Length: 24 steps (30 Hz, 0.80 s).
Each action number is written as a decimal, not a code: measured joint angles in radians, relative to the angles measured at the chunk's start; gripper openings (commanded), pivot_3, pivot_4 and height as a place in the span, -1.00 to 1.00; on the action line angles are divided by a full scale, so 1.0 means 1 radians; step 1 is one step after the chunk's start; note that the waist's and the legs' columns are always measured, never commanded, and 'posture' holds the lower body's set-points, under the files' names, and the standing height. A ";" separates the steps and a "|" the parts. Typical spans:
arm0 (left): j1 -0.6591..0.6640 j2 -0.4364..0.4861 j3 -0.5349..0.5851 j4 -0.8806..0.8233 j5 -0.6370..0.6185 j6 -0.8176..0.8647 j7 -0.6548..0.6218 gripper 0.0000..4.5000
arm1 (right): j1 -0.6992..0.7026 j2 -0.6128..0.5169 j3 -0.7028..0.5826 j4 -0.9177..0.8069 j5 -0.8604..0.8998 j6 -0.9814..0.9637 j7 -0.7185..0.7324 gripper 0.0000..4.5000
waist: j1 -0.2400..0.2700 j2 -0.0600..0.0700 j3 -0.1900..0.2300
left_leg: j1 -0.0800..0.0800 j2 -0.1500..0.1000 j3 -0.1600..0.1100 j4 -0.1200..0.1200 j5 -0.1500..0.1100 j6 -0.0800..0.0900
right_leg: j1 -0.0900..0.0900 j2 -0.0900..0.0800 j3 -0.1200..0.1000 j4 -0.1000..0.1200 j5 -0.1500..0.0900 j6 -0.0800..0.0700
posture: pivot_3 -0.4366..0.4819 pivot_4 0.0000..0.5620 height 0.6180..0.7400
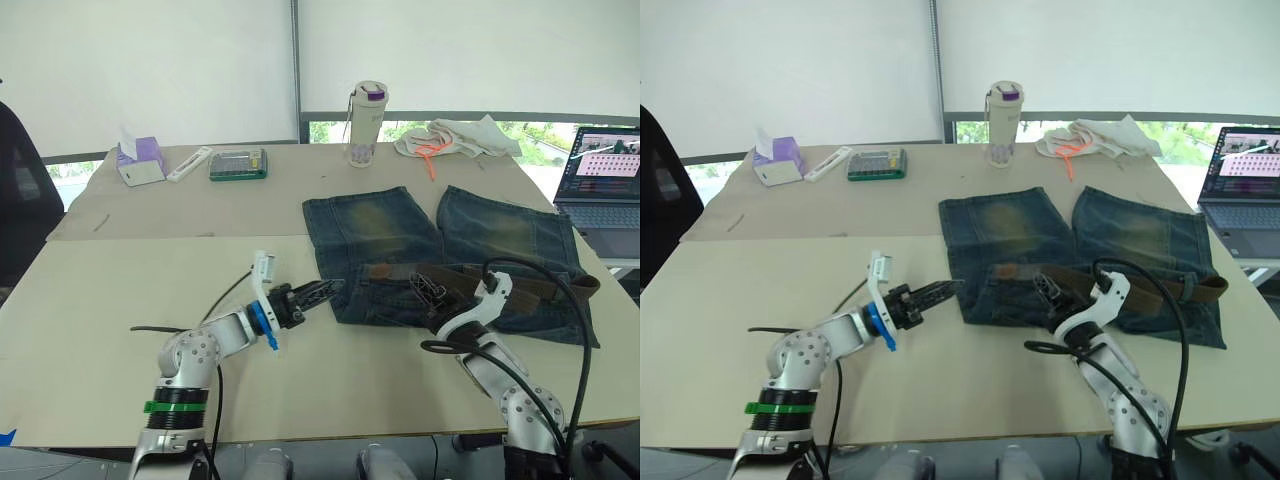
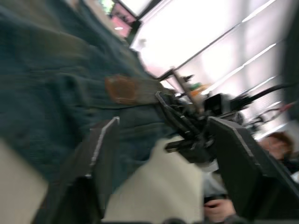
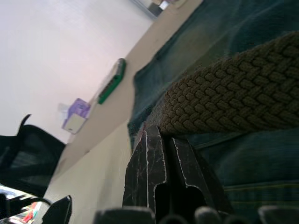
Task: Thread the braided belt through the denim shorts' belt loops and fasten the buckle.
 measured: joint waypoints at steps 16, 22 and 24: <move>-0.013 0.110 -0.086 0.003 0.230 -0.257 -0.194 0.97 | -0.069 -0.007 -0.011 0.084 -0.050 0.086 -0.049 -1.00 | -0.002 0.000 0.000 | 0.000 0.001 0.000 0.000 0.000 0.000 | 0.000 0.000 0.000 0.000 0.000 0.000 | -0.05 -0.47 1.00; -0.024 0.093 -0.080 0.044 0.246 -0.259 -0.188 0.97 | -0.136 0.022 0.027 0.122 -0.068 0.116 -0.044 -1.00 | -0.008 0.000 0.000 | 0.000 0.001 0.000 0.000 0.000 0.000 | 0.000 0.000 0.000 0.001 0.000 0.000 | -0.05 -0.47 1.00; -0.024 0.079 -0.077 0.044 0.246 -0.259 -0.180 0.97 | -0.155 0.029 0.035 0.143 -0.087 0.117 -0.042 -1.00 | -0.009 0.000 0.000 | 0.000 0.001 0.000 0.000 0.000 0.000 | 0.000 0.000 0.000 0.001 0.000 0.000 | -0.05 -0.47 1.00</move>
